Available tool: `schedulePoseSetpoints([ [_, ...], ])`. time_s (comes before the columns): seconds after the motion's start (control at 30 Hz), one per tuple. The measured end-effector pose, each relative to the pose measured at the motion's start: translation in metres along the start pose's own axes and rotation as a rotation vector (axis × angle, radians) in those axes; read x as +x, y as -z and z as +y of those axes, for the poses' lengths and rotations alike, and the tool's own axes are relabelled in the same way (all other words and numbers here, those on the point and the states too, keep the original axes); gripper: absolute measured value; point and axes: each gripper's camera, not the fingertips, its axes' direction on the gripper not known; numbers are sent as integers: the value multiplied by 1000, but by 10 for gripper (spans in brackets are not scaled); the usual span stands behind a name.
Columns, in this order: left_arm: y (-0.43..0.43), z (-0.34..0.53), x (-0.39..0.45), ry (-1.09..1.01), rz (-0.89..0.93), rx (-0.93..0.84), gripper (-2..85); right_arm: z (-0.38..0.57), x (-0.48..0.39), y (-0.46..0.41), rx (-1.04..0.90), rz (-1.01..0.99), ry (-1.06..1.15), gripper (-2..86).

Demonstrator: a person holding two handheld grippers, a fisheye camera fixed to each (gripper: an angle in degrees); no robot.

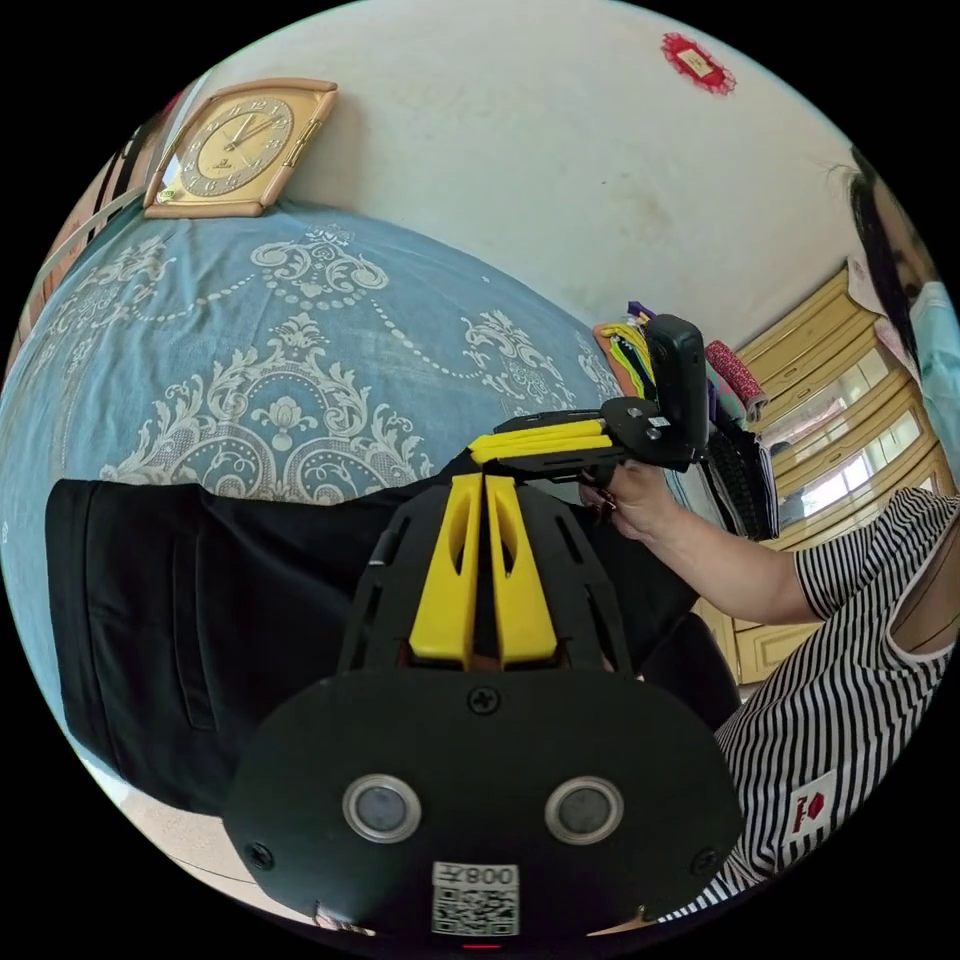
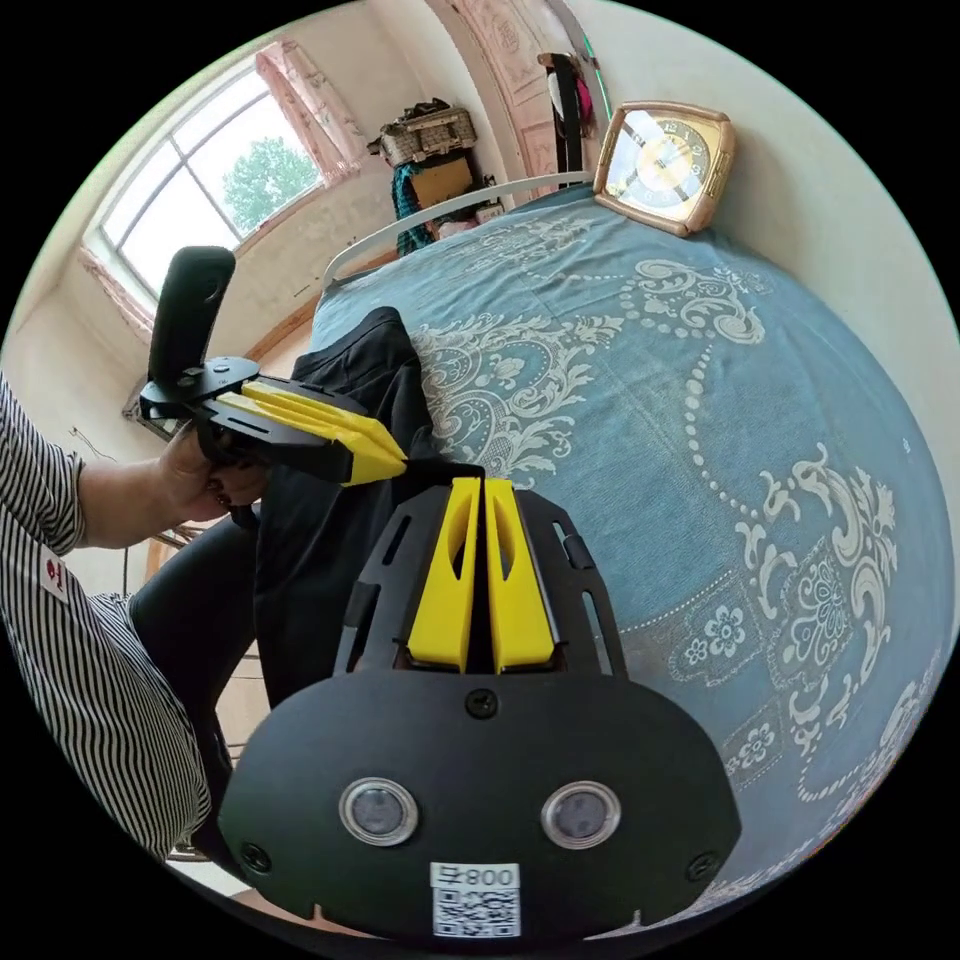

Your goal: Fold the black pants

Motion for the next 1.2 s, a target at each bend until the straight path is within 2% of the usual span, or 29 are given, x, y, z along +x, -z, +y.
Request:
schedulePoseSetpoints([
  [0.17, -5, 10, -4, 36, -1, 30, 2, 13, 42, -2, 9, -128, -153, 0],
  [0.33, -34, 9, -6, 49, -83, -103, 1, 24, 66, -1, 33, -165, -237, 0],
  [0.6, -40, 15, 9, 28, -114, -120, 1, 66, 22, 13, 50, -90, -174, 1],
  [0.77, -22, 23, 27, 27, -138, -79, 1, 88, -20, -21, -101, 41, -82, 2],
  [0.87, 11, 35, 34, 42, -201, -20, 1, 100, -29, -27, -104, 103, -74, 2],
  [0.97, 44, 54, 29, 115, -330, 8, 1, 107, -27, -20, -50, 58, -102, 2],
  [1.07, 57, 73, 15, 217, -412, -48, 1, 109, -18, -16, 18, 94, -149, 2],
  [1.1, 57, 81, 11, 221, -419, -72, 1, 108, -15, -18, 26, 105, -156, 2],
  [1.13, 61, 86, 10, 255, -360, -20, 1, 108, -14, -21, 25, 112, -158, 2],
  [1.2, 65, 86, 14, 298, -323, -21, 1, 110, -10, -44, -67, 174, -150, 2],
])
